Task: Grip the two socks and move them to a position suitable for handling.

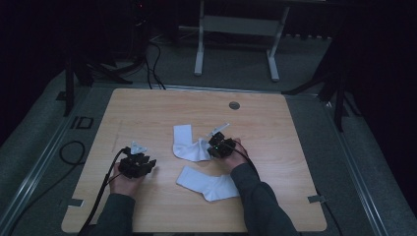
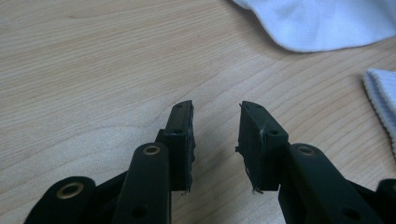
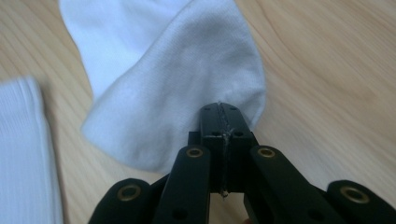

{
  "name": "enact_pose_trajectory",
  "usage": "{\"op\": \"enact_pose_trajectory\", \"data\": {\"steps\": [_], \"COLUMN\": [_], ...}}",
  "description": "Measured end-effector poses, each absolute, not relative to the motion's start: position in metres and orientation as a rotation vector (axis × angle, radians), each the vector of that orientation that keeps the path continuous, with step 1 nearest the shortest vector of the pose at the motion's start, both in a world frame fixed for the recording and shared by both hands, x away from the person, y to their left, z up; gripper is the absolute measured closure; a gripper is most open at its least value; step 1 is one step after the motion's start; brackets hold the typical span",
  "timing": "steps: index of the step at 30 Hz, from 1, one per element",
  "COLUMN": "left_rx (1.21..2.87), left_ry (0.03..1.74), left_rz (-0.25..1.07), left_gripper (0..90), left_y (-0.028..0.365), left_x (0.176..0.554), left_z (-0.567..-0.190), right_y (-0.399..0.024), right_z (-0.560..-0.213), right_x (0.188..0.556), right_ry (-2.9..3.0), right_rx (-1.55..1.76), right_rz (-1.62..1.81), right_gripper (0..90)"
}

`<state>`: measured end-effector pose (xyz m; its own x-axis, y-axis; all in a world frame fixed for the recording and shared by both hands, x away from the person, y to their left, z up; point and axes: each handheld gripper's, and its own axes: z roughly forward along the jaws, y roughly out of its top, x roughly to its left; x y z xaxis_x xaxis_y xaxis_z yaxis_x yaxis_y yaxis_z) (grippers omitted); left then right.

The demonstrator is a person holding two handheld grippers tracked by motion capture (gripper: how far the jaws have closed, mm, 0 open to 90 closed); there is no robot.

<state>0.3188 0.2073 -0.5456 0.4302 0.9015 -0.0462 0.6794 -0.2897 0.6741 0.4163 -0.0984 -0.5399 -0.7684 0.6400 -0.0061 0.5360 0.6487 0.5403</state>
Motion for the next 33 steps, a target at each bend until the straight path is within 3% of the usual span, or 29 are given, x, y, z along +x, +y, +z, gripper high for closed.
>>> {"op": "enact_pose_trajectory", "data": {"steps": [17, 33], "left_rx": [2.065, 2.068], "left_ry": [1.329, 1.33], "left_rz": [0.46, 0.458], "left_gripper": [65.5, 65.4], "left_y": [0.206, 0.206], "left_x": [0.319, 0.319], "left_z": [-0.546, -0.546], "right_y": [-0.184, -0.251], "right_z": [-0.537, -0.536], "right_x": [0.395, 0.401], "right_ry": [2.641, 2.568], "right_rx": [1.083, 1.224], "right_rz": [0.714, 0.686], "right_gripper": [89.0, 89.0]}}
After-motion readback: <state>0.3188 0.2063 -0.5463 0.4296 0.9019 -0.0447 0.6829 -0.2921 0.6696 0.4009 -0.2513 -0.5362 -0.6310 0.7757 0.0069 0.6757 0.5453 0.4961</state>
